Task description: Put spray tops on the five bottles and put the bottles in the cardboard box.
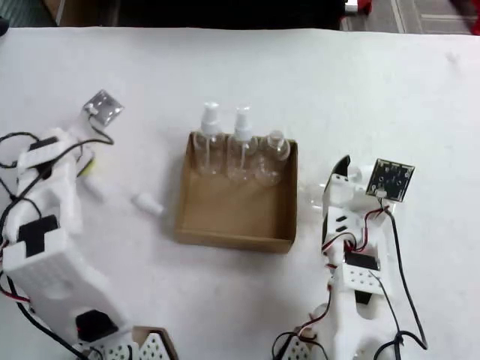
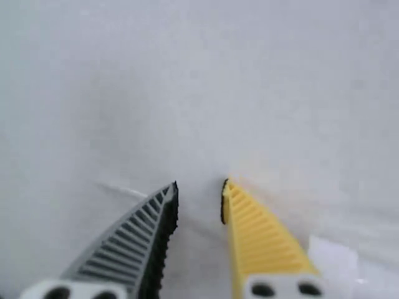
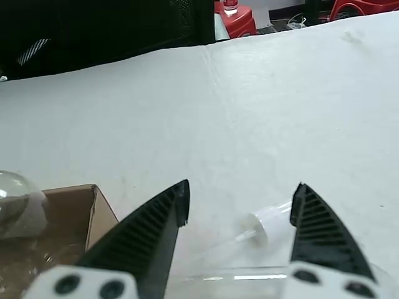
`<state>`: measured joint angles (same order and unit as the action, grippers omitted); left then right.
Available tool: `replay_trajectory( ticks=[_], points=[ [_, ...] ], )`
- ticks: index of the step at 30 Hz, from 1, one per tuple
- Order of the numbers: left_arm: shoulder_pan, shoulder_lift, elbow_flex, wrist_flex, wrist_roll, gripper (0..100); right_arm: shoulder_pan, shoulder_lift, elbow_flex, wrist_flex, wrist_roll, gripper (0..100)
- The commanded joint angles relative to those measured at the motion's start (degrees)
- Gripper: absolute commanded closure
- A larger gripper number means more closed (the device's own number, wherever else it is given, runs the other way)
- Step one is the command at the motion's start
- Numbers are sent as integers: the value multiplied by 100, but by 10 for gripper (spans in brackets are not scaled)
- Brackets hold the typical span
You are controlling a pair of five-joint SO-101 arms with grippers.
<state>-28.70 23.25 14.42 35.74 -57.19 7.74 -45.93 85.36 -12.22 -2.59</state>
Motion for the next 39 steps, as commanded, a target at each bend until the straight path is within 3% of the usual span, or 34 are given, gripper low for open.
replay_trajectory(
  ticks=[1, 12, 16, 19, 22, 27, 30, 39],
  points=[
    [-479, -356, 9, 756, -484, 884, 13, -101, -44, -163, 97, 762],
    [-1147, -1130, 18, 3147, -1776, 884, 13, -101, -44, -163, 97, 762],
    [-989, -1771, -9, 3385, -1723, 884, 13, -101, -44, -163, 97, 762],
    [-760, -2492, 26, 3473, -1178, 884, 13, -101, -44, -163, 97, 762],
    [-426, -3363, 26, 4211, -976, 879, 13, -101, -44, -154, 97, 762],
    [312, -4470, 378, 5943, -2435, 810, 13, -101, -44, -154, 97, 762],
    [505, -4760, 976, 5609, -2470, 778, 13, -101, -44, -154, 97, 762],
    [470, -4769, 2875, 3279, -2532, 774, 13, -101, -44, -145, 97, 762]
  ],
)
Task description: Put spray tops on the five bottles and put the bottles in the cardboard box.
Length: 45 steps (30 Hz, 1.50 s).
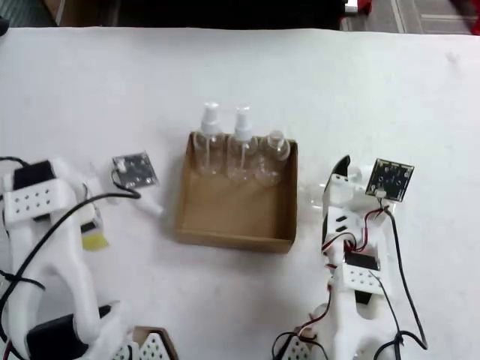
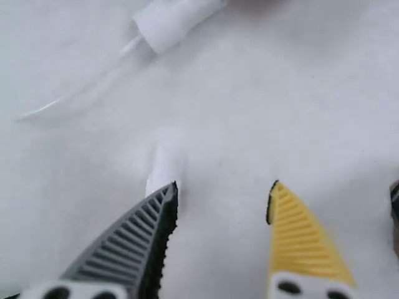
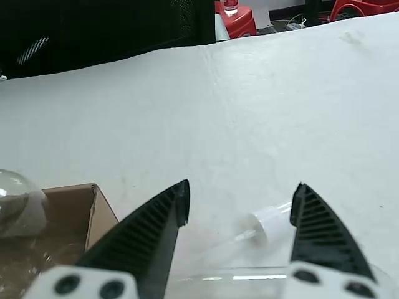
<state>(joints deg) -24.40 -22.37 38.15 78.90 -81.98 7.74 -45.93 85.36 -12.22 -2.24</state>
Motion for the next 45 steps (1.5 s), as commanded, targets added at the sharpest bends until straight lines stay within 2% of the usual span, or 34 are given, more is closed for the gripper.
replay_trajectory(
  ticks=[1, 3, 7, 16, 22, 28, 34, 45],
  points=[
    [-22, -198, 615, -1275, -62, 774, 4, -101, -44, -145, 62, 762],
    [-145, -198, 800, -1609, -369, 773, 4, -101, -44, -154, 62, 762],
    [-444, -198, 958, -1758, -879, 773, 4, -101, -44, -154, 62, 762],
    [-462, -84, 932, -1820, -949, 774, 4, -101, -44, -145, 62, 762],
    [-488, 998, 607, -2145, -1345, 774, -84, -101, -44, -136, 70, 762],
    [-497, 2255, -782, -1477, -1371, 774, -277, -101, 35, -163, 545, 762],
    [-725, 3073, -2031, -519, -1380, 777, -277, -101, 35, -163, 580, 762],
    [-708, 3301, -2286, -448, -1336, 774, -277, -101, 35, -163, 580, 762]
  ],
)
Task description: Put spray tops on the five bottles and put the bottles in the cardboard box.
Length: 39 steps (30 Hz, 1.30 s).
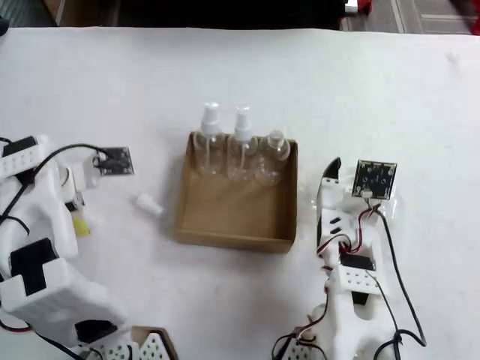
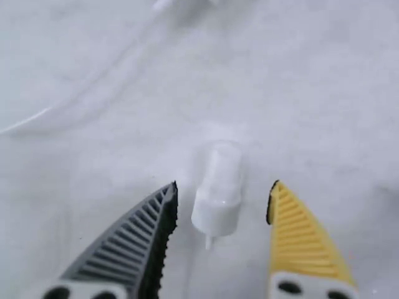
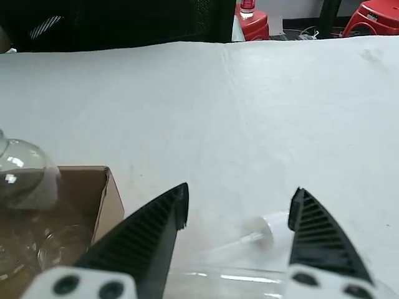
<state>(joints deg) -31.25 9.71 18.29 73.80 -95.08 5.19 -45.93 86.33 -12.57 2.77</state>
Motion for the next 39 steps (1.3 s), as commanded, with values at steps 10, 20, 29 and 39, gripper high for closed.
replay_trajectory(
  ticks=[10, 20, 29, 39],
  points=[
    [470, 699, -299, -360, 431, 776, -22, -101, -62, -127, 88, 762],
    [514, 752, -334, -360, 413, 862, -22, -101, -62, -127, 88, 762],
    [567, 655, -615, 53, 457, 917, -22, -101, -70, -127, 88, 762],
    [699, -778, -1547, 1952, 879, 972, -4, -101, -70, -127, 88, 762]
  ],
)
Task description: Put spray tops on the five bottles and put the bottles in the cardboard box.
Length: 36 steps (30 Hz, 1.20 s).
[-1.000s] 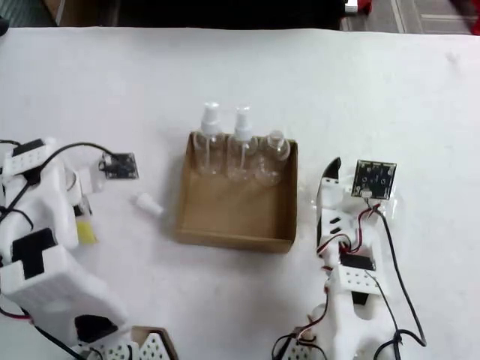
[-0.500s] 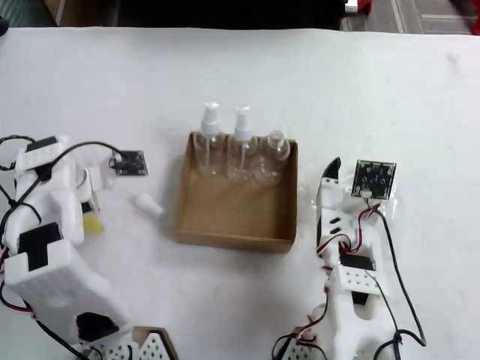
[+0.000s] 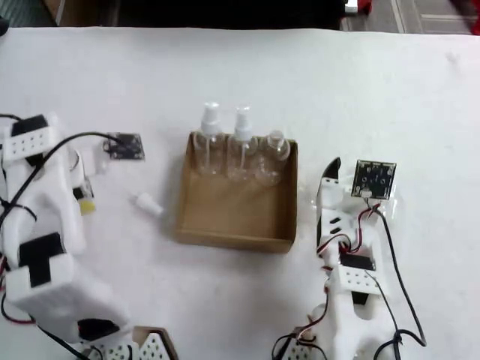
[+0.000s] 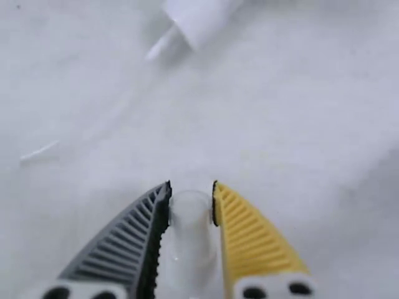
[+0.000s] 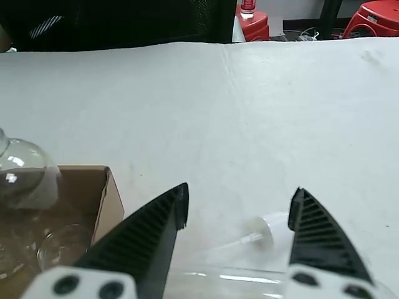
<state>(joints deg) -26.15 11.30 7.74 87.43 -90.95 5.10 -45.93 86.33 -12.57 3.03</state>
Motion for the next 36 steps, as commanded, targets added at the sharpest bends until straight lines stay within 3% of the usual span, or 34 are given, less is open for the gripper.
replay_trajectory(
  ticks=[1, 6, 11, 15, 24, 27, 31, 36],
  points=[
    [286, -1174, -545, 756, 633, 972, 4, -101, -70, -127, 62, 762],
    [1095, -2747, -633, 1301, 1582, 972, 13, -101, -70, -127, 62, 762],
    [2501, -4453, -659, 1275, 2936, 973, 22, -110, -70, -127, 62, 762],
    [3582, -5349, -826, 800, 4457, 973, 22, -110, -62, -127, 62, 762],
    [3943, -5596, -1424, -659, 7147, 973, 127, -163, -53, -127, 9, 762],
    [4426, -5596, -1433, -809, 7675, 973, 145, -163, -62, -127, 0, 810],
    [5156, -5613, -1477, -747, 7851, 973, 154, -171, -105, -136, 62, 987],
    [5367, -5930, -1477, -826, 7842, 973, 532, -593, -141, 4, -193, 985]
  ],
)
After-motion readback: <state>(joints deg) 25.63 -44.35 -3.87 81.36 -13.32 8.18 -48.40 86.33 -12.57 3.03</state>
